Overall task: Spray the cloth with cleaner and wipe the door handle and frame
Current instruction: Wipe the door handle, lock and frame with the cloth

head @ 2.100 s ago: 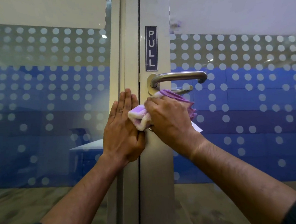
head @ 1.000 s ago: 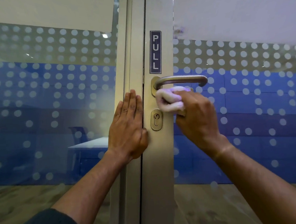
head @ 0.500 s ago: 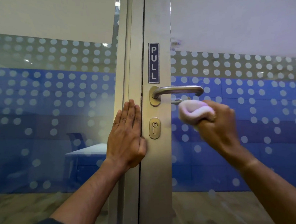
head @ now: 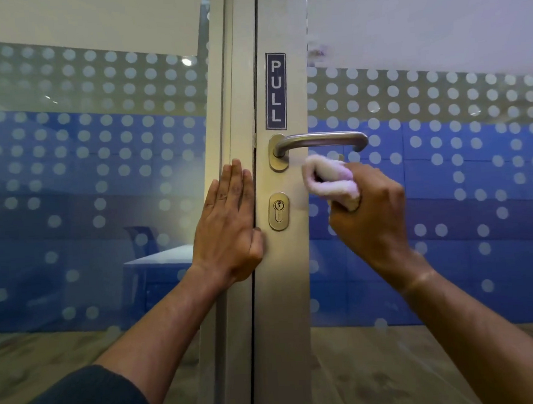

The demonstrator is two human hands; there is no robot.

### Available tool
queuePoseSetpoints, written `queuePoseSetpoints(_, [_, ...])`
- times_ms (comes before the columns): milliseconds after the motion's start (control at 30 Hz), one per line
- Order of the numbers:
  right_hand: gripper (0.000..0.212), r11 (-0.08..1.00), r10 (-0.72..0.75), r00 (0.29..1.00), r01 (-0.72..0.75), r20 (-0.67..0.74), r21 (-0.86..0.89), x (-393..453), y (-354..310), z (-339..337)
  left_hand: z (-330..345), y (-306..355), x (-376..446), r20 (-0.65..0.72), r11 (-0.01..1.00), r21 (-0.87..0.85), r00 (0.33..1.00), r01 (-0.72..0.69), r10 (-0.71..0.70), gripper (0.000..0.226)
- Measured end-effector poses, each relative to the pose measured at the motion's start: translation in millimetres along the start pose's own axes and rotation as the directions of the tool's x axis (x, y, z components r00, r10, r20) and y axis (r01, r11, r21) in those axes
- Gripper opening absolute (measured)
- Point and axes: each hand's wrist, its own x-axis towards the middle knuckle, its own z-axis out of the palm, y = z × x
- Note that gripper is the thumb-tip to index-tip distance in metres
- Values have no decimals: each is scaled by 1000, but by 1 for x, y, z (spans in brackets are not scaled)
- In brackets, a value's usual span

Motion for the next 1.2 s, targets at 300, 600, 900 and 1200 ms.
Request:
queuePoseSetpoints(300, [55, 680, 394, 843, -535, 366, 501, 4, 4, -21, 3, -1, 0, -19, 1000, 16, 1000, -3, 3, 94])
queuePoseSetpoints(600, [18, 225, 506, 551, -827, 664, 515, 4, 16, -19, 3, 0, 0, -24, 1000, 24, 1000, -2, 3, 94])
queuePoseSetpoints(900, [29, 986, 109, 937, -144, 332, 80, 2, 9, 2, 2, -1, 0, -28, 1000, 19, 1000, -9, 9, 93])
queuePoseSetpoints(1200, [60, 935, 25, 875, 151, 484, -320, -7, -11, 21, 5, -2, 0, -27, 999, 36, 1000, 1, 0, 93])
